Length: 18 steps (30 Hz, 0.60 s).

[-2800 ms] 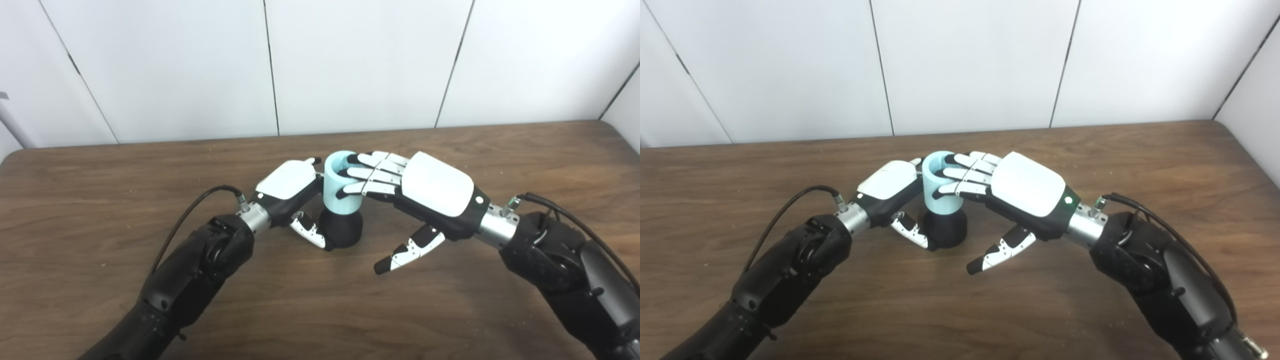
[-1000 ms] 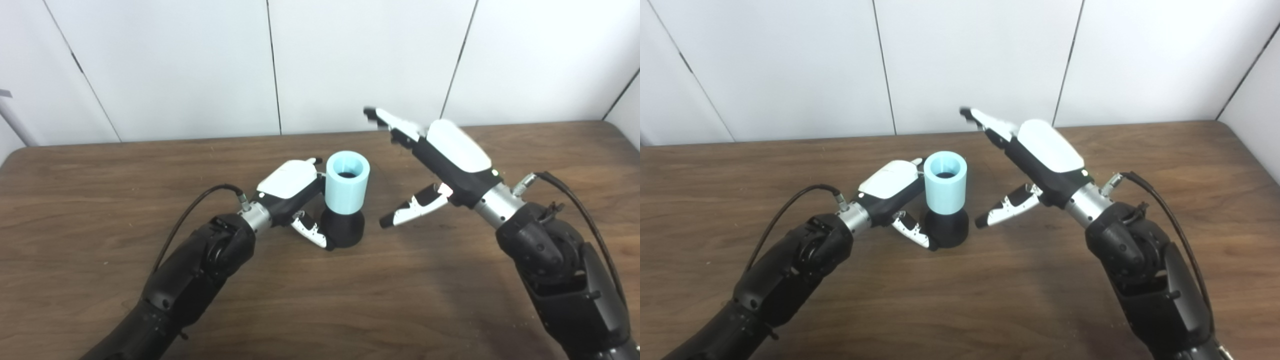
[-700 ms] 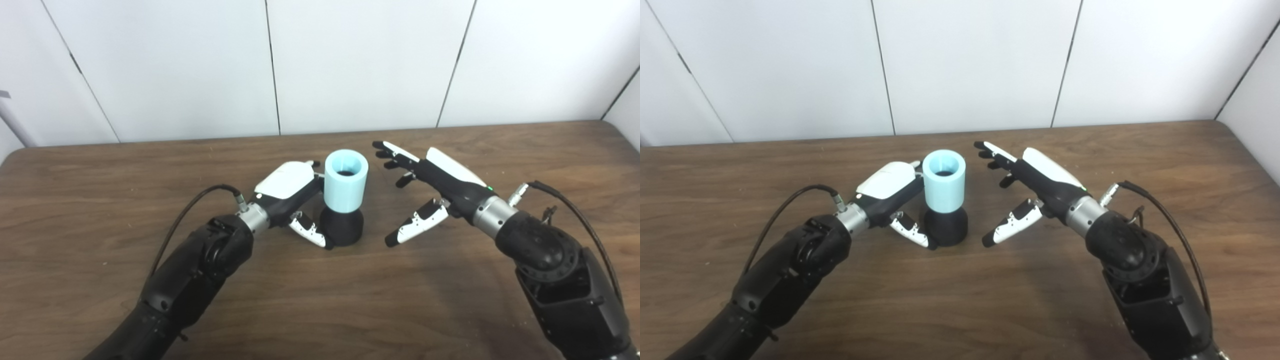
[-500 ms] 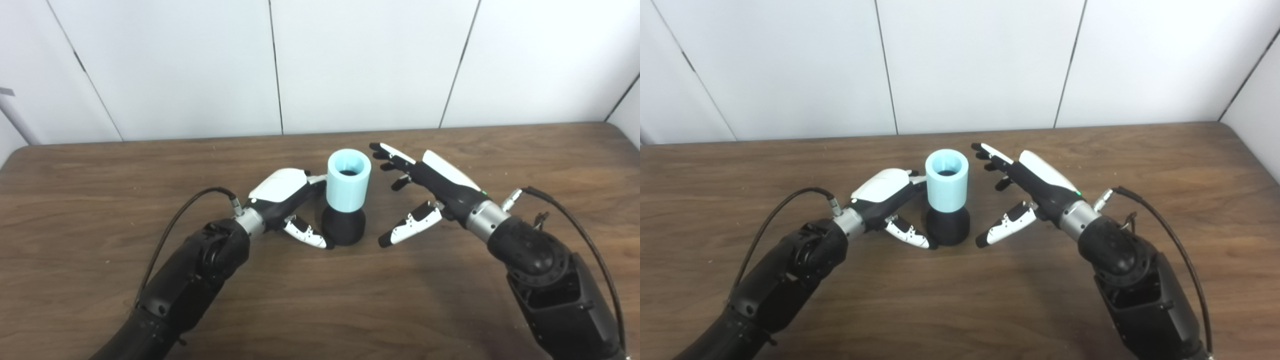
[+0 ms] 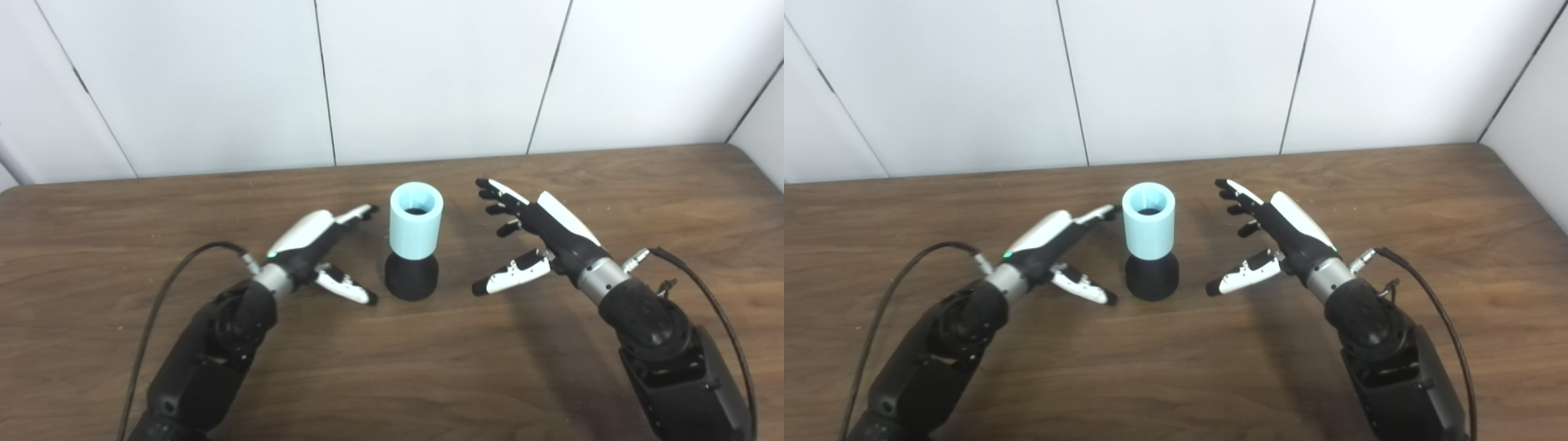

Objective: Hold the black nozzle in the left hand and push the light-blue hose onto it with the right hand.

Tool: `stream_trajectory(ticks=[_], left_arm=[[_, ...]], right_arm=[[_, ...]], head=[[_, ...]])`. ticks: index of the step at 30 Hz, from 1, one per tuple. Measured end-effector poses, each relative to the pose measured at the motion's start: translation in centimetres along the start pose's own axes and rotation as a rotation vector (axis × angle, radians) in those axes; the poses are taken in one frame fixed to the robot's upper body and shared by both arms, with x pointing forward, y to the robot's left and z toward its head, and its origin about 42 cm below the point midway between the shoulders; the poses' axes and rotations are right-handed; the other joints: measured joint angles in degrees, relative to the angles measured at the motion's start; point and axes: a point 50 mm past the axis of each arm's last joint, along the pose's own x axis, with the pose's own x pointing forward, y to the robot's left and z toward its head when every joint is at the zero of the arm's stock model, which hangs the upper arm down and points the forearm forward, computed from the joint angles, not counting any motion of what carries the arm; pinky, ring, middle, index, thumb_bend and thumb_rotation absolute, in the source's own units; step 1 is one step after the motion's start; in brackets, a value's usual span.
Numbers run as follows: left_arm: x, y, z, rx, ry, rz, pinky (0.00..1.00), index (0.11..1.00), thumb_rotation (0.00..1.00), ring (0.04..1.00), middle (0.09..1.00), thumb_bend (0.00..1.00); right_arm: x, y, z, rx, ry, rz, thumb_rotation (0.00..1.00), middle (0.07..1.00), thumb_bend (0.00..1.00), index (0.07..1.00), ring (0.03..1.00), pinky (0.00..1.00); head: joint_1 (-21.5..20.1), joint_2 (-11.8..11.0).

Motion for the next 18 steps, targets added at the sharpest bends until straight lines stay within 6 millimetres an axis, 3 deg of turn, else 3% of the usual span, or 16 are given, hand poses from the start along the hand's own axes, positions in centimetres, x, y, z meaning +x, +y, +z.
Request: stream_trajectory(ticks=[4,9,13,15,17,18], left_arm=[[-1.6,1.1,-1.5,-0.098,0.079,0.161,0.68,0.779,0.03,0.798,0.809,0.60],[-2.4,-0.2,-2.0,-0.402,0.141,0.349,0.59,0.703,0.00,0.690,0.712,0.53],[-2.7,-0.7,-2.3,-0.639,0.139,0.430,0.54,0.693,0.01,0.654,0.680,0.54],[-3.0,-0.7,-2.7,-0.738,0.124,0.434,0.55,0.691,0.14,0.659,0.671,0.58],[-3.5,-0.8,-3.0,-0.827,0.099,0.422,0.55,0.690,0.21,0.661,0.669,0.60],[-3.7,-0.8,-3.0,-0.859,0.088,0.416,0.56,0.691,0.31,0.663,0.670,0.60]], right_arm=[[-0.2,-0.3,-0.7,0.074,0.023,-0.076,0.00,0.833,0.64,0.876,0.786,0.62],[-0.2,0.4,-1.0,0.265,0.045,-0.223,0.00,0.720,0.57,0.762,0.678,0.55],[0.0,1.7,-0.4,0.413,0.039,-0.264,0.08,0.693,0.55,0.723,0.639,0.50],[0.0,1.9,-0.4,0.453,0.035,-0.269,0.19,0.691,0.56,0.720,0.635,0.48],[0.0,1.9,-0.6,0.488,0.033,-0.274,0.24,0.695,0.57,0.726,0.636,0.47],[0.0,2.0,-0.7,0.500,0.035,-0.272,0.30,0.713,0.59,0.744,0.643,0.47]], head=[[0.36,-0.09],[0.44,-0.09],[0.36,0.00],[0.36,0.00],[0.44,0.09],[0.44,0.09]])
